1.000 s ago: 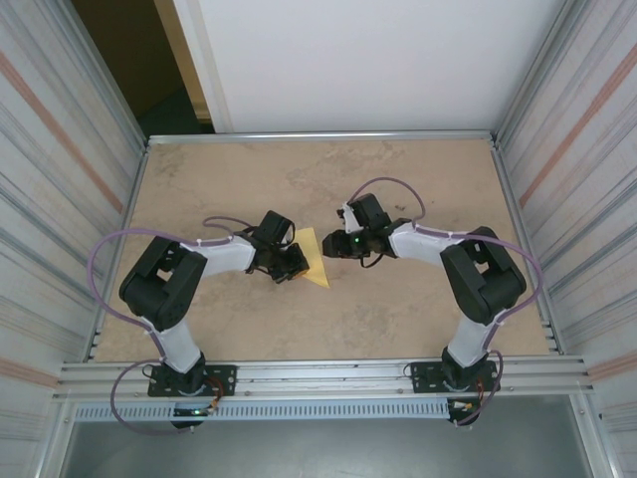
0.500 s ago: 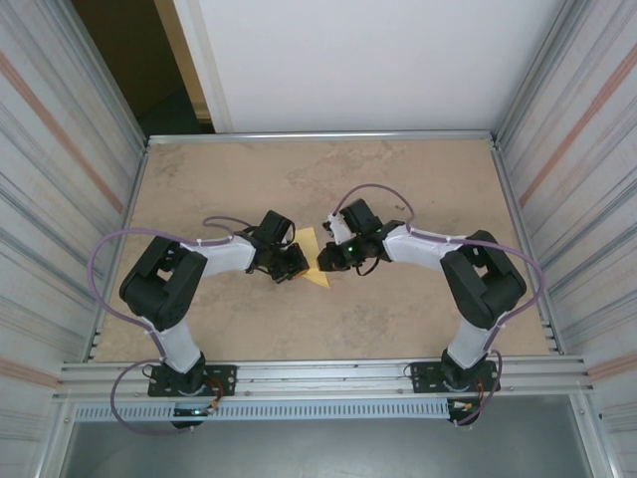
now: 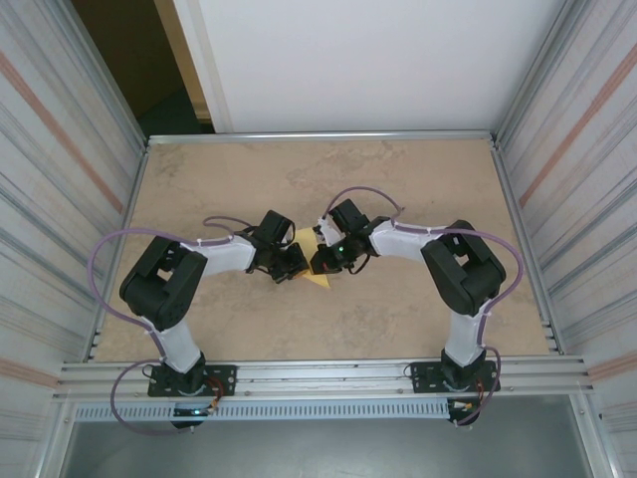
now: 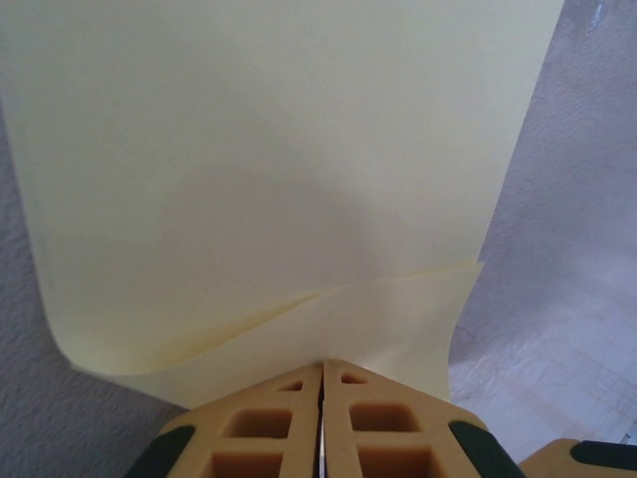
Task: Fold a paper plane with a square sheet of paper (pick it up from the middle)
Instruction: Third fold the triangle at the center of the table.
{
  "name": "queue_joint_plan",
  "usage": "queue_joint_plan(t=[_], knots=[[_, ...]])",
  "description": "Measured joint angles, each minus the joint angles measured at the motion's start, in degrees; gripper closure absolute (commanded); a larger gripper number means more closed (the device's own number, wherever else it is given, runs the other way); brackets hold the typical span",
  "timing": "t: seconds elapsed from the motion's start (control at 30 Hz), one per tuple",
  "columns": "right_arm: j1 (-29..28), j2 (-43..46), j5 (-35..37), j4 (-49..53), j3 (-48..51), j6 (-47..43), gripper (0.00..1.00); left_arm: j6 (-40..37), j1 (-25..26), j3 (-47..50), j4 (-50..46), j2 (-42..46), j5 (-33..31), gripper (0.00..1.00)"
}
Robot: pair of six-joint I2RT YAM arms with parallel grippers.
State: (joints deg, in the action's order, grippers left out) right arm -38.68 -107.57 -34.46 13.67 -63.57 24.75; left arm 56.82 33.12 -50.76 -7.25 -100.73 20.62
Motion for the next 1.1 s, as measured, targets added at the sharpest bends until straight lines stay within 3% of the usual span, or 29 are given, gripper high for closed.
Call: queue_joint_plan(t=[1.1], knots=[[0.2, -3.4, -0.4, 4.5, -0.8, -1.5, 1.0, -1.3, -0.4, -0.6, 0.2, -0.5, 1.4, 0.86]])
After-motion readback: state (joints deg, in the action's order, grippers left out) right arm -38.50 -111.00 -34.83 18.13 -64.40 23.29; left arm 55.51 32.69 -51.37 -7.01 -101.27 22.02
